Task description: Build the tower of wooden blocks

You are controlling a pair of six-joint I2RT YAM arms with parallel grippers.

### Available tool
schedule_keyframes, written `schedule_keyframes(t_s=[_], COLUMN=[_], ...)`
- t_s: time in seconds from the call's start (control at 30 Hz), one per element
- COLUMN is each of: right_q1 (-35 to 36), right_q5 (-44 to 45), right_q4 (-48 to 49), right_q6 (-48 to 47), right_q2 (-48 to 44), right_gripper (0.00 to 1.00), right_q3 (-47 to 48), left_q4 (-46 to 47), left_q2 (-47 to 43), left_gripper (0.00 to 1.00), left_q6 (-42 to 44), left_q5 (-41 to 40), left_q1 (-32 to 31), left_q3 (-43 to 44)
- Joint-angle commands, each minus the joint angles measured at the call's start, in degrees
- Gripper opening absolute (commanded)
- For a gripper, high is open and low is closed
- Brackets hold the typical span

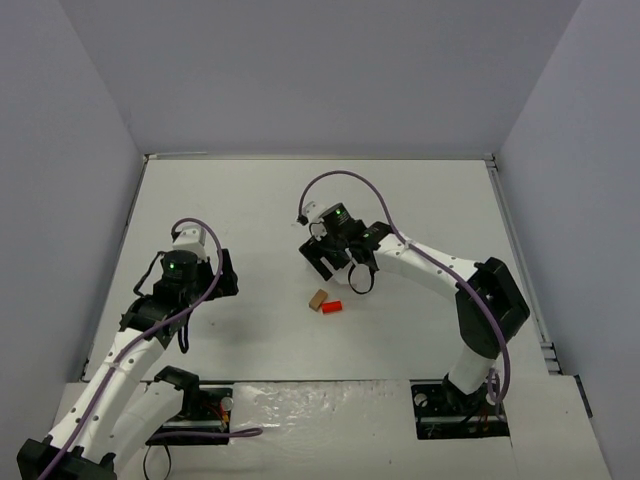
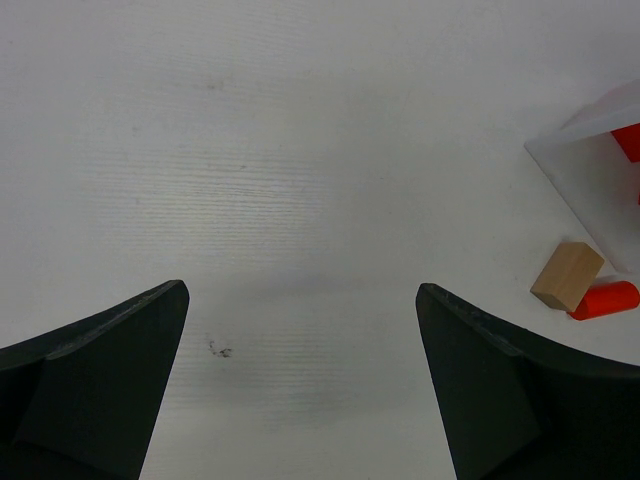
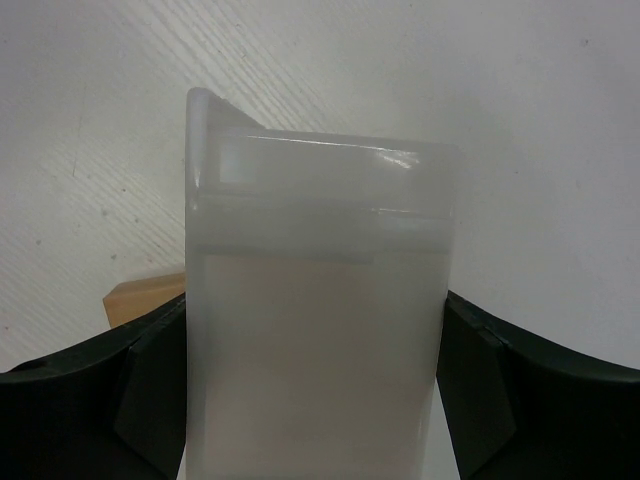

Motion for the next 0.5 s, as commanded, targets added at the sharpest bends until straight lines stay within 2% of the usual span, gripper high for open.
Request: schedule_keyframes(t_s=[0.0,0.33,0.47], right_q1=[5.84,15.78,17.68], right_q5=[14.27,33.45,35.6], right_q4=[-0.02,1.69,3.56], right_q6=[-4.45,-5.82,-5.19], right_q2=[-4.62,-3.62,-2.39], right_gripper=[0.0,0.0,0.0], right_q3=[3.17,0.76,-0.47], left_q4=[2.86,1.08,-0.44], left_q2=[-0.01,-1.26,-2.72], left_gripper=[0.97,0.97,0.97], left_q6=[0.37,-0.87,-2.02], left_q5=[-0.39,-5.27,-8.44], left_q1=[0.38,0.38,0.38], left_q3=[0.49,0.95,1.07])
